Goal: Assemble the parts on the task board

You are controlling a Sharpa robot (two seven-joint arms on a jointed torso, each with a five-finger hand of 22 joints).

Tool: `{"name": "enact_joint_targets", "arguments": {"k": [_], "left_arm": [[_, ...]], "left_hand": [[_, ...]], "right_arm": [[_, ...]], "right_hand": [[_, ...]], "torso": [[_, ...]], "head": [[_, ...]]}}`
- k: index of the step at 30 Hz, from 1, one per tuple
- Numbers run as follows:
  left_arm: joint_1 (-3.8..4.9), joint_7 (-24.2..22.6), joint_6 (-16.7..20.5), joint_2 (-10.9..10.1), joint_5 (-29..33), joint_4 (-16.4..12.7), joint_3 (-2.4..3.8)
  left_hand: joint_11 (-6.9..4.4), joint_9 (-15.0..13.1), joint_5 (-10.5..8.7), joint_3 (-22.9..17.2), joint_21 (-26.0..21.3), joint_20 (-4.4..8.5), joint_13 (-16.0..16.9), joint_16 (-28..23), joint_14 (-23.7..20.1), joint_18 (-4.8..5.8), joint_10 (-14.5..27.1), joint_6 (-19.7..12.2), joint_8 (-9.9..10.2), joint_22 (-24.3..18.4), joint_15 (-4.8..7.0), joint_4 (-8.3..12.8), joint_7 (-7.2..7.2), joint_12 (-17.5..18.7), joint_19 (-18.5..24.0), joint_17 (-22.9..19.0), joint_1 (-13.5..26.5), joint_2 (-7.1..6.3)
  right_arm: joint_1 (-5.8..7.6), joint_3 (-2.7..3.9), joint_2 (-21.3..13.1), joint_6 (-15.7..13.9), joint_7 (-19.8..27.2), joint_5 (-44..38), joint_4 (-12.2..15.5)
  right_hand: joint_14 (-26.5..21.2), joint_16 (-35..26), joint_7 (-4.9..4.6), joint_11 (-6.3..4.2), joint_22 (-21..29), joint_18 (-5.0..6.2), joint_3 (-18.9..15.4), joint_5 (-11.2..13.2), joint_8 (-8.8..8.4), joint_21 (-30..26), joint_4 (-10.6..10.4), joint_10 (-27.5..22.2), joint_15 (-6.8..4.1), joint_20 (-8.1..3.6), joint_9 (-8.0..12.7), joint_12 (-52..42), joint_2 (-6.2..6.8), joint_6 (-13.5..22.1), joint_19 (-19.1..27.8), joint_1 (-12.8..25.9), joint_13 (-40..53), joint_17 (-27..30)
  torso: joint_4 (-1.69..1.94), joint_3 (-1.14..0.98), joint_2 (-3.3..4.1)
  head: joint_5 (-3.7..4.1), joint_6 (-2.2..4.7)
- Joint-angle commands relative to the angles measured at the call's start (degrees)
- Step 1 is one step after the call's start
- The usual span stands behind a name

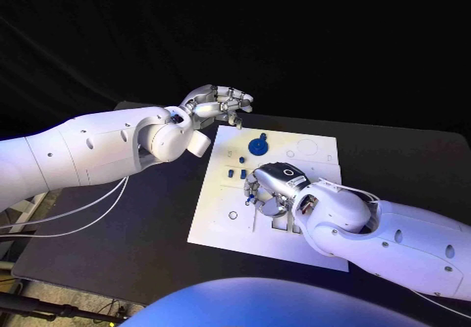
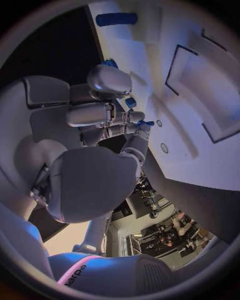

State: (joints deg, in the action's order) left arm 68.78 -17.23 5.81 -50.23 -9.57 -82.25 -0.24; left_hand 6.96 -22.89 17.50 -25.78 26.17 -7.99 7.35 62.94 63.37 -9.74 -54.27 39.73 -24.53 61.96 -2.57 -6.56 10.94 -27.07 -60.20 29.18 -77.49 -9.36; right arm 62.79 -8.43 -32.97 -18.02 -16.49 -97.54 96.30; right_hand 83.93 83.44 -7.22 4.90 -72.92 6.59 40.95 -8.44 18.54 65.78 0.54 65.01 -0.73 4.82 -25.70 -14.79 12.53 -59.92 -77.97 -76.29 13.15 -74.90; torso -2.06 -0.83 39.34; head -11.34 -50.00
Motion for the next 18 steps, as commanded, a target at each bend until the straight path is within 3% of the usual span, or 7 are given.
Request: {"name": "enact_joint_targets", "arguments": {"k": [1,18], "left_arm": [[0.06,-0.1,-1.1,0.2,0.0,-0.1,0.04],[0.06,0.1,-1.6,0.3,-0.1,0.0,0.04]], "left_hand": [[0.04,0.0,0.34,-0.2,-0.2,-0.34,-0.1,-0.1,-0.3,-0.39,0.3,-0.4,-0.3,0.0,-0.05,0.2,0.17,0.2,-0.2,-0.1,0.3,-0.05],[0.07,-0.1,0.34,-0.2,-0.3,-0.36,-0.1,-0.1,-0.3,-0.39,0.4,-0.5,-0.5,0.0,-0.08,0.2,0.19,0.1,-0.2,-0.1,0.4,-0.02]], "right_arm": [[-0.25,-0.06,0.2,1.2,0.7,-0.8,-0.1],[-0.57,-0.20,1.0,1.7,0.7,-0.6,-1.6]], "right_hand": [[3.1,0.0,0.04,-1.47,0.0,-0.80,0.0,-0.4,-0.22,-0.3,0.4,1.4,-0.29,0.06,-0.1,0.1,-0.07,0.2,-0.2,0.3,0.1,-1.5],[3.1,0.1,-0.01,-1.41,0.1,-0.79,0.0,-0.4,-0.31,-0.4,0.4,1.4,-0.25,0.08,-0.1,0.3,-0.05,0.3,-0.2,0.4,0.1,-1.5]], "torso": [[-0.01,-0.04,0.03],[0.01,0.01,0.05]], "head": [[-0.07,0.00],[-0.17,0.00]]}}
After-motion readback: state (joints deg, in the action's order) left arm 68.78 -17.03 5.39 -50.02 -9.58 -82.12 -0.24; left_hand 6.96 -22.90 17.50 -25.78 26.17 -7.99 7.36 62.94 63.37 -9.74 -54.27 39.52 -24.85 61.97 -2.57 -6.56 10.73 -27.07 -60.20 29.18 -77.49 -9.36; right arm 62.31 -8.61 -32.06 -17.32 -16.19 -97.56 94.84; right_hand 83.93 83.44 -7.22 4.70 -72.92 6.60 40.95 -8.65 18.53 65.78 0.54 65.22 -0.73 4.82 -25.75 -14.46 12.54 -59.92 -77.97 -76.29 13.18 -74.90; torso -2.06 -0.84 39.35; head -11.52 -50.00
